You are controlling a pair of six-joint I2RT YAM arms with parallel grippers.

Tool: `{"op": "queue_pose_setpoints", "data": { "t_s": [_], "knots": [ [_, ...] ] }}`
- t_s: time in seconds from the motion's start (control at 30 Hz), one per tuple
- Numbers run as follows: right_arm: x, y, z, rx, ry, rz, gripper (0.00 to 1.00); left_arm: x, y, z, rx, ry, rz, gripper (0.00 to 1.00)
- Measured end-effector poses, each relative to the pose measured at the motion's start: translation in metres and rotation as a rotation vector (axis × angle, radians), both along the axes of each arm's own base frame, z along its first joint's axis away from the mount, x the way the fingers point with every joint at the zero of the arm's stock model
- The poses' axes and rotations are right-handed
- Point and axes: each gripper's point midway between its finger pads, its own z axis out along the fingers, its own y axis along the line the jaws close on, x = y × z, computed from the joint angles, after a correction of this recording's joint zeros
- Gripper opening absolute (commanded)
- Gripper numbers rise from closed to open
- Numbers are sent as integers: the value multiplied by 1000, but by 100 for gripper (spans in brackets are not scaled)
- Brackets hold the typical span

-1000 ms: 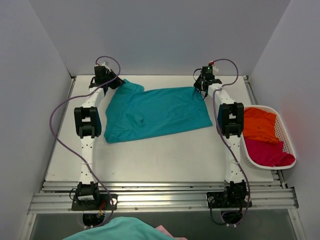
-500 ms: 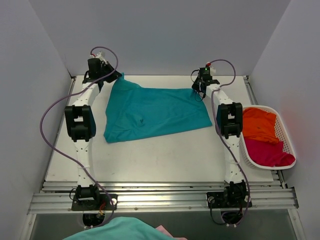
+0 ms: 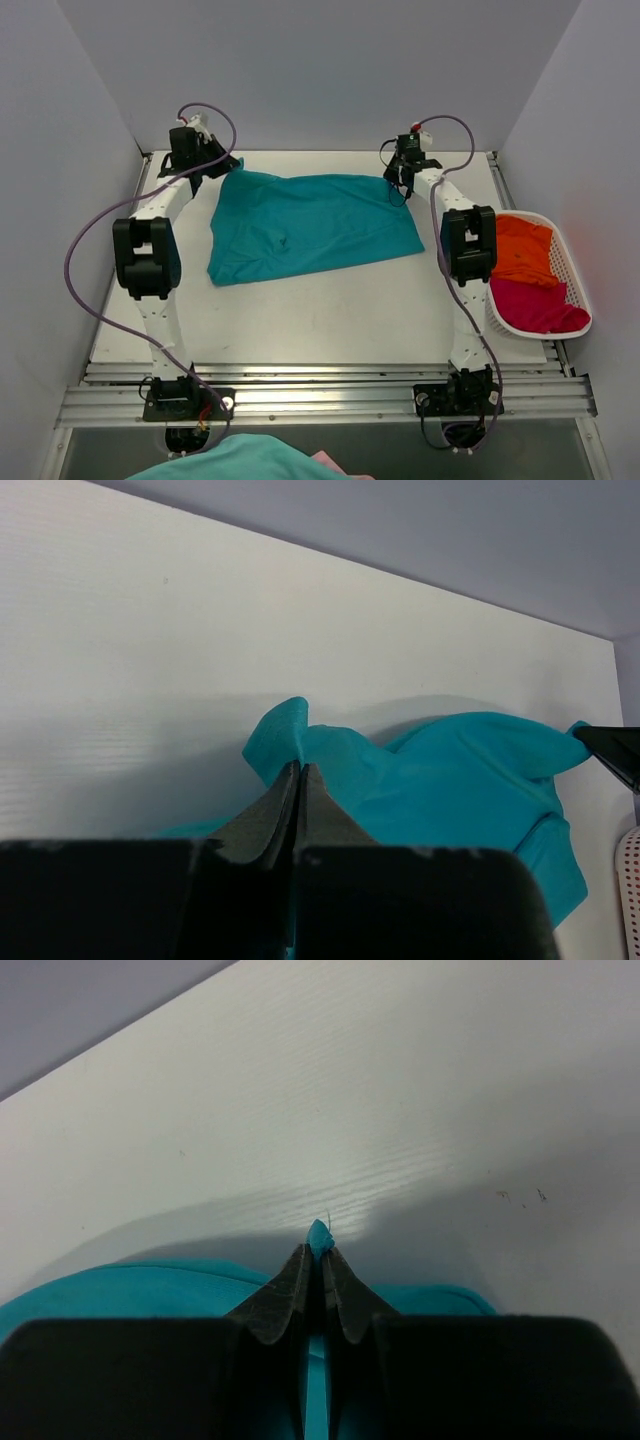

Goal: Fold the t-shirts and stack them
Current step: Fold the tshirt

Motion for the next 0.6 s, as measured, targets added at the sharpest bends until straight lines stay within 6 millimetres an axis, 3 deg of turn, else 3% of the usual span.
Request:
{"op": "queue_pose_setpoints", "data": {
  "t_s": [0.2, 0.37, 0.4, 0.43, 0.47, 0.53, 0.57, 0.6],
  "knots": [
    [-36, -9, 14, -25, -1, -20, 0, -38, 1, 16, 62, -41, 11, 2],
    [-77, -18, -2, -52, 39, -46, 0, -93, -6, 10, 146, -49, 29, 2],
    [-86, -20, -9, -56, 48, -58, 5, -107, -7, 5, 170, -42, 37, 6],
    [-97, -23, -18, -59, 63, -71, 14, -122, -10, -3, 192, -27, 49, 24],
    [-109, -25, -28, -64, 92, -85, 51, -135, -12, -10, 213, -14, 60, 41],
    [-130, -35, -49, -85, 148, -131, 96, -162, -16, -27, 233, 12, 96, 94],
    [-135, -40, -55, -101, 156, -159, 100, -177, -17, -40, 241, 35, 120, 94],
    [-132, -41, -48, -102, 137, -180, 100, -192, -16, -55, 252, 67, 152, 94]
  ]
}}
